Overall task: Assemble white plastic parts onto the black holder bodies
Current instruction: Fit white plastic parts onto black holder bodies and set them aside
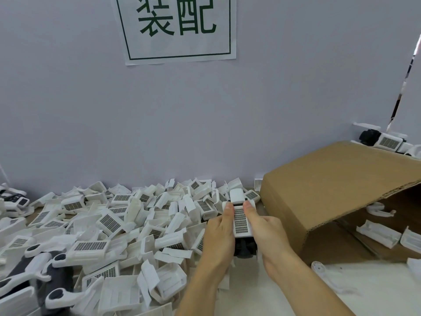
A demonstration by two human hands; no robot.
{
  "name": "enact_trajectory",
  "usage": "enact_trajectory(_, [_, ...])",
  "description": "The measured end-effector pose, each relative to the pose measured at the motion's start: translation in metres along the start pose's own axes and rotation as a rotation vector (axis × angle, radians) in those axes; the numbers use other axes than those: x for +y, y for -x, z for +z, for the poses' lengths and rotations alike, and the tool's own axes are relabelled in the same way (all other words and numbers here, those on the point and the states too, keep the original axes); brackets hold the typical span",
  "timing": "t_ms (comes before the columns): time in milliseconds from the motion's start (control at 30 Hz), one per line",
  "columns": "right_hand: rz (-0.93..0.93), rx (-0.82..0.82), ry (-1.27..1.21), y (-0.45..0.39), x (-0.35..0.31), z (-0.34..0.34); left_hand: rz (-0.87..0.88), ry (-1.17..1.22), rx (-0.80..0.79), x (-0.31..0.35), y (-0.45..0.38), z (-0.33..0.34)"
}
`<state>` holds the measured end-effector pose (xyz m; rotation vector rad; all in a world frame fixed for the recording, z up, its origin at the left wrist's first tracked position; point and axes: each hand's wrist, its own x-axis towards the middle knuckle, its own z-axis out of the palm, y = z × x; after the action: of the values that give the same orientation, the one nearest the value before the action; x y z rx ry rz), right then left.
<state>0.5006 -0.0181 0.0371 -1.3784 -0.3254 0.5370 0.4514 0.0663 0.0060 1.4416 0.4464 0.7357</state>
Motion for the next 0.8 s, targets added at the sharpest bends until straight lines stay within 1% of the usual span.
enact_trajectory(100, [-0.003,-0.013,-0.001,-0.001,0.0,0.0,-0.006,0.026,-0.005,-0.001,-0.002,0.0])
enact_trajectory(267, [-0.054,-0.025,0.026,-0.003,0.001,0.001,-0.069,0.177,-0.026,0.0,-0.005,0.0])
enact_trajectory(467, [-0.057,-0.058,0.033,-0.006,0.004,-0.004,-0.108,0.2,-0.026,0.0,-0.005,-0.002])
enact_trajectory(600, [-0.079,-0.033,0.098,-0.008,0.007,-0.002,-0.108,0.176,-0.036,0.003,-0.004,-0.003])
enact_trajectory(800, [-0.108,-0.079,0.057,-0.011,0.01,-0.005,-0.117,0.177,-0.001,0.007,-0.002,-0.001])
